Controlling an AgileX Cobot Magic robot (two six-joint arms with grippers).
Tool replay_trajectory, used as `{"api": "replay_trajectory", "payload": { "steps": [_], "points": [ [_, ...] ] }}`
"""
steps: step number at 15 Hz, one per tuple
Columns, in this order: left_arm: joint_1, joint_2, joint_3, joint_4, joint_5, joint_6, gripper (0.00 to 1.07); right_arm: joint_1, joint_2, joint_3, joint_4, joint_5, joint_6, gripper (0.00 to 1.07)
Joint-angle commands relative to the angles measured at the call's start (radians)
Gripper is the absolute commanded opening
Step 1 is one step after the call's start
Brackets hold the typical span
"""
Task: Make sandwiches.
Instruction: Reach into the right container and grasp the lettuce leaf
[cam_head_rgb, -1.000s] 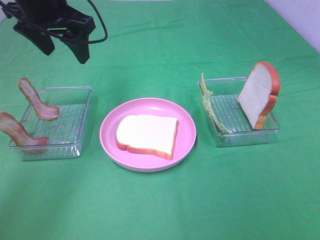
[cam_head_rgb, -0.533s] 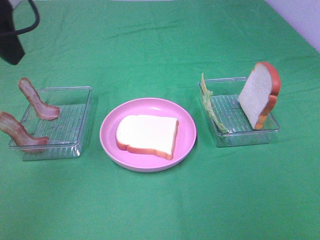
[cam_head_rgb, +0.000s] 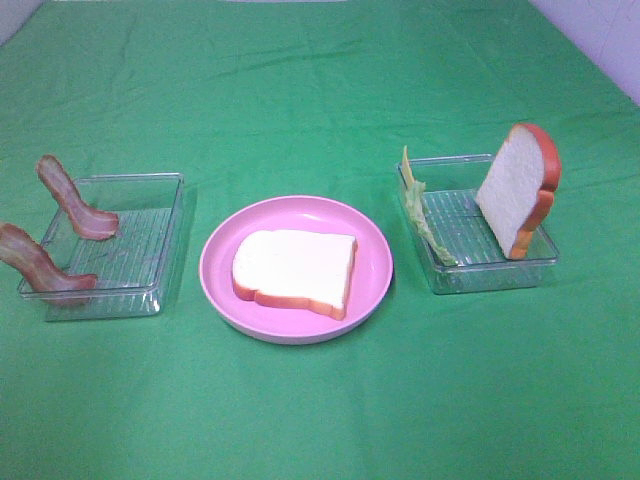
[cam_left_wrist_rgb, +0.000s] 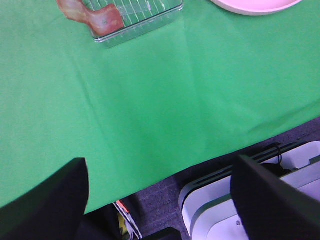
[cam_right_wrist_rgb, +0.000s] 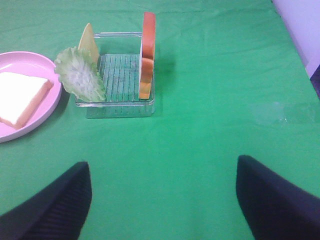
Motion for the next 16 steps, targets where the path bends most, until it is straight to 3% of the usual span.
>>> {"api": "replay_trajectory", "payload": {
  "steps": [1, 6, 9, 14, 16],
  "points": [
    [-0.001, -0.21, 0.105, 0.033, 0.0, -0.008, 0.75, -0.005, 0.129, -0.038, -0.001, -0.07, -0.006, 0.75],
    [-0.001, -0.608, 0.253, 0.041, 0.004, -0.003, 0.75, -0.005, 0.455, -0.182, 0.059, -0.09, -0.01, 0.75],
    [-0.001, -0.756, 0.268, 0.042, -0.004, 0.027, 0.75, -0.005, 0.632, -0.287, 0.102, -0.09, -0.045, 0.75],
    [-0.001, -0.762, 0.279, 0.045, -0.083, 0.021, 0.75, -0.004, 0.98, -0.462, 0.259, 0.017, -0.121, 0.75],
    [-0.001, -0.762, 0.29, 0.044, -0.126, 0.019, 0.75, 0.072, 1.086, -0.528, 0.235, 0.035, -0.119, 0.75]
  ]
}}
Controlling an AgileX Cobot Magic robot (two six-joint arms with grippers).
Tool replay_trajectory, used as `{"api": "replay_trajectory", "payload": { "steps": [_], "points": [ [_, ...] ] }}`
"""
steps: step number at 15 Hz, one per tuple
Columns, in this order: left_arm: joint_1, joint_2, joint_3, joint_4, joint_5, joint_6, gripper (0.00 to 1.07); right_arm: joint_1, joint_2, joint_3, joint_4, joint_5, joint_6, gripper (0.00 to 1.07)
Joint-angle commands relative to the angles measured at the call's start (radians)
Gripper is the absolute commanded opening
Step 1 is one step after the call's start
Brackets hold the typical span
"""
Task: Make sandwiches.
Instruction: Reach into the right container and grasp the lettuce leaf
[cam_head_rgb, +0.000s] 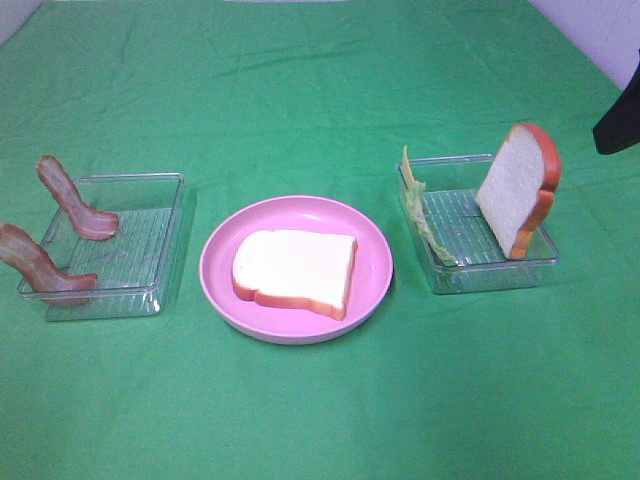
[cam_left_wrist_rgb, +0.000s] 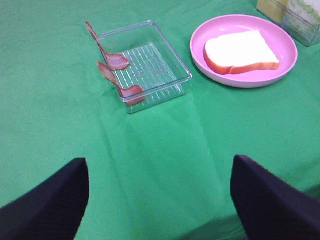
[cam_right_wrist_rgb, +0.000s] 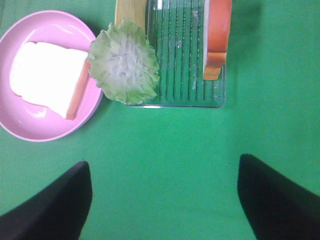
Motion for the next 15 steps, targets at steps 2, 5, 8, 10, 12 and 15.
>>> {"api": "replay_trajectory", "payload": {
  "steps": [2, 5, 8, 10, 12, 15],
  "points": [
    [-0.001, -0.018, 0.042, -0.01, -0.081, 0.0, 0.75, 0.167, 0.124, -0.091, -0.043, 0.014, 0.036, 0.75],
    [-0.001, -0.018, 0.041, -0.01, -0.081, 0.001, 0.75, 0.274, 0.238, -0.179, -0.086, 0.021, 0.128, 0.74],
    [-0.001, -0.018, 0.041, -0.01, -0.081, 0.002, 0.75, 0.321, 0.445, -0.331, -0.093, 0.128, 0.166, 0.74],
    [-0.001, -0.018, 0.041, -0.01, -0.081, 0.002, 0.75, 0.321, 0.491, -0.373, -0.094, 0.144, 0.175, 0.74],
    [-0.001, -0.018, 0.041, -0.01, -0.081, 0.002, 0.75, 0.321, 0.607, -0.47, -0.093, 0.151, 0.179, 0.74],
    [-0.001, -0.018, 0.041, -0.01, -0.081, 0.002, 0.75, 0.321, 0.676, -0.531, -0.093, 0.16, 0.186, 0.74]
  ]
}}
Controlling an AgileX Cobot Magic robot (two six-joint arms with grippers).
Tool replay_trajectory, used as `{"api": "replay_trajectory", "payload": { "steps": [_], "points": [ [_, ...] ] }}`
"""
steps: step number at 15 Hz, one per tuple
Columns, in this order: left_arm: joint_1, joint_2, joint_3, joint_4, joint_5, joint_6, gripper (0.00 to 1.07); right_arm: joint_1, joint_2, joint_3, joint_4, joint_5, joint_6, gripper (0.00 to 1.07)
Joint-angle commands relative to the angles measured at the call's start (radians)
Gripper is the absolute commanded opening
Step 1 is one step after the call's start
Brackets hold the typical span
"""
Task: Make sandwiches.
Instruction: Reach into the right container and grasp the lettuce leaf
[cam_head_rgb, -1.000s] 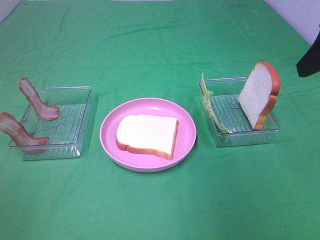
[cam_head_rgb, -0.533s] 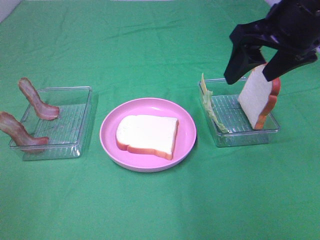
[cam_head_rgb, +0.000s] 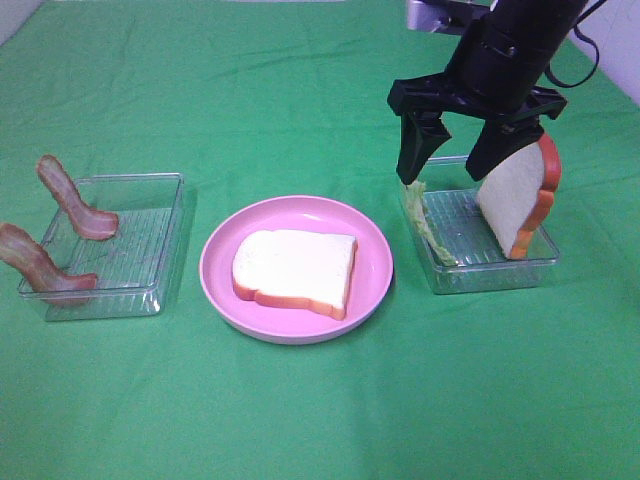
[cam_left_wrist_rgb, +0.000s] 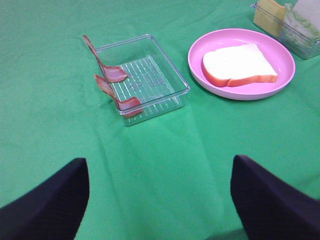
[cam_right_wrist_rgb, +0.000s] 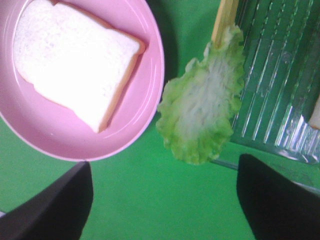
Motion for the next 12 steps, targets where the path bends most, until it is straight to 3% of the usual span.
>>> {"api": "replay_trajectory", "payload": {
  "steps": [1, 8, 12],
  "points": [
    [-0.001, -0.017, 0.003, 0.0, -0.012, 0.002, 0.75, 0.002, 0.094, -0.079, 0.0, 0.044, 0.023, 0.74],
    [-0.001, -0.017, 0.003, 0.0, -0.012, 0.002, 0.75, 0.002, 0.22, -0.108, -0.007, 0.041, 0.031, 0.74],
    [-0.001, -0.017, 0.003, 0.0, -0.012, 0.002, 0.75, 0.002, 0.253, -0.108, -0.017, 0.029, 0.031, 0.69]
  ]
}}
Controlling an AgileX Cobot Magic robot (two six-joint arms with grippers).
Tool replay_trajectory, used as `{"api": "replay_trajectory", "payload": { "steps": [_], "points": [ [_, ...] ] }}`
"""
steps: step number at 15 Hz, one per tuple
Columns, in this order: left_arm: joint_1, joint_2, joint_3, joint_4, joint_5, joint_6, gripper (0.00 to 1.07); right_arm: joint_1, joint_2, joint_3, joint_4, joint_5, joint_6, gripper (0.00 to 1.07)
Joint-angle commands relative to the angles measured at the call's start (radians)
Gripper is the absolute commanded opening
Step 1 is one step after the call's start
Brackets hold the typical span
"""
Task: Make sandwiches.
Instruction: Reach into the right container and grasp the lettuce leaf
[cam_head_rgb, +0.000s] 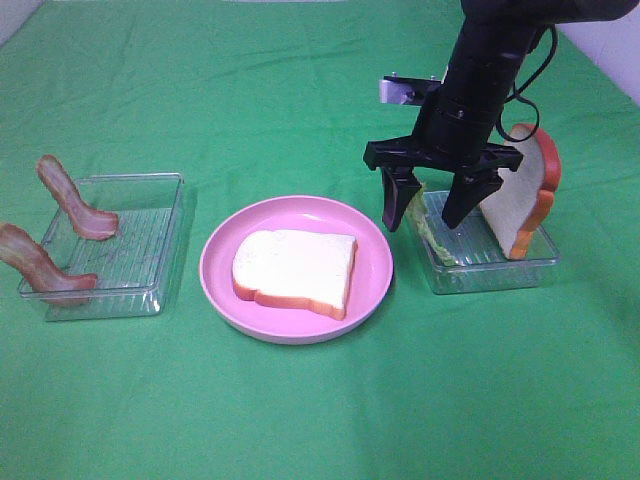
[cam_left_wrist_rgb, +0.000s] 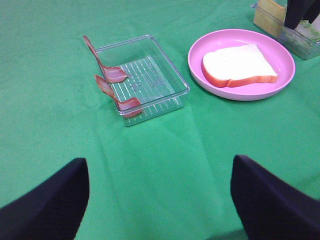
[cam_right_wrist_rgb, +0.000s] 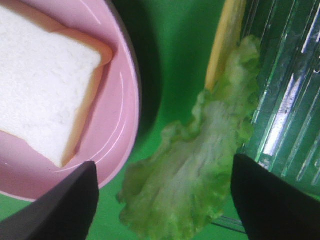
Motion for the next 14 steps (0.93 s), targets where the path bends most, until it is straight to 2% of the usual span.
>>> {"api": "replay_trajectory", "payload": {
  "steps": [1, 4, 6, 7, 8, 9, 11, 14],
  "points": [
    [-0.001, -0.017, 0.003, 0.0, -0.011, 0.002, 0.75, 0.002, 0.023, -0.006, -0.031, -0.007, 0.009, 0.68],
    [-0.001, -0.017, 0.003, 0.0, -0.011, 0.002, 0.75, 0.002, 0.025, -0.006, -0.091, -0.01, 0.04, 0.52],
    [-0.001, -0.017, 0.003, 0.0, -0.011, 0.002, 0.75, 0.002, 0.025, -0.006, -0.093, -0.012, 0.062, 0.31],
    [-0.001, -0.017, 0.003, 0.0, -0.011, 0.002, 0.75, 0.002, 0.025, -0.006, -0.093, -0.012, 0.062, 0.24],
    [-0.001, -0.017, 0.003, 0.0, -0.011, 0.002, 0.75, 0.002, 0.025, -0.006, -0.093, -0.012, 0.062, 0.24],
    [-0.001, -0.017, 0.003, 0.0, -0.011, 0.002, 0.75, 0.002, 0.025, -0.006, -0.093, -0.008, 0.062, 0.13],
    [-0.001, -0.017, 0.003, 0.0, -0.011, 0.002, 0.75, 0.002, 0.01, -0.006, -0.092, -0.006, 0.062, 0.0],
    [-0.001, -0.017, 0.003, 0.0, -0.011, 0.002, 0.75, 0.002, -0.01, -0.006, -0.1, 0.032, 0.074, 0.0]
  ]
}}
